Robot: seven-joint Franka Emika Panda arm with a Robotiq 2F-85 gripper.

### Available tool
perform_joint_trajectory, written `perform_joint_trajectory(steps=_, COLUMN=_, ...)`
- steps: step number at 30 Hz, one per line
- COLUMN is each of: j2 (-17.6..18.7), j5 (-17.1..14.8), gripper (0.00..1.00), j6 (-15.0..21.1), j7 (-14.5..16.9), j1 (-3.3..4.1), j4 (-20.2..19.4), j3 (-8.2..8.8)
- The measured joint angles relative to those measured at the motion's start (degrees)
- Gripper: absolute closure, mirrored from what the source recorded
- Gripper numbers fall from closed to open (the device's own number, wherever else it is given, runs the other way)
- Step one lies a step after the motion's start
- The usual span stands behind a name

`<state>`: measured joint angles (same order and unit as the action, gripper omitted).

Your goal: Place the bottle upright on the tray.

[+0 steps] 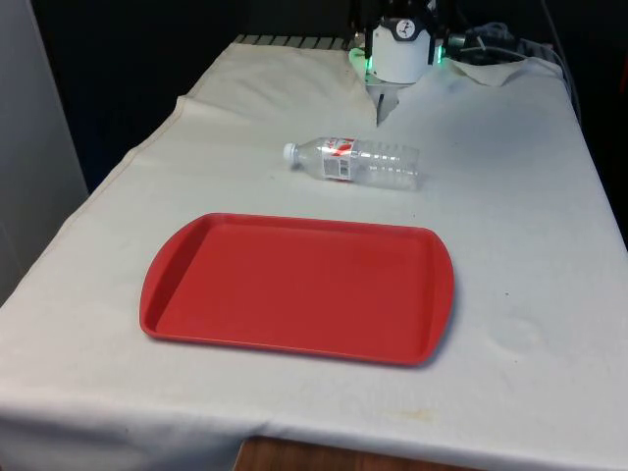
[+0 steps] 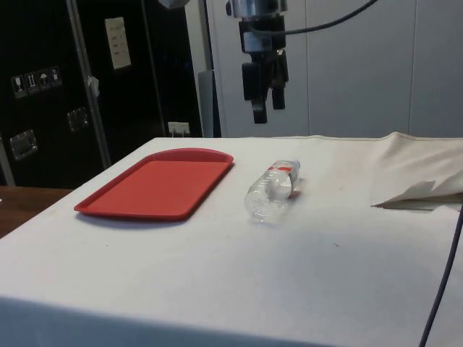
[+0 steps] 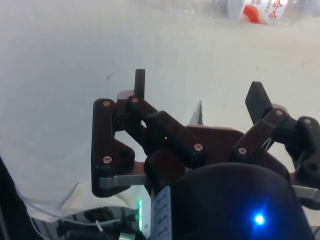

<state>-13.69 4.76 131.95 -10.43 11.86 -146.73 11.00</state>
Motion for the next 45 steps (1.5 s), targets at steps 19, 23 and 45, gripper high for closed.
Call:
perform_joint_trajectory(steps=19, j2=6.4, j5=0.0, gripper=0.00, j6=12.0, j7=-0.1, j1=-0.40, j4=-3.3, j3=0.11)
perform_joint_trajectory(steps=23, j2=8.1, j5=0.0, gripper=0.00, j6=14.7, j7=-0.1, j1=-0.46, j4=-3.9, j3=0.11)
perform_joint_trajectory(steps=45, j2=17.8, j5=-0.1, gripper=0.00, j6=29.2, j7=-0.4, j1=-0.57, j4=-6.4, j3=0.11)
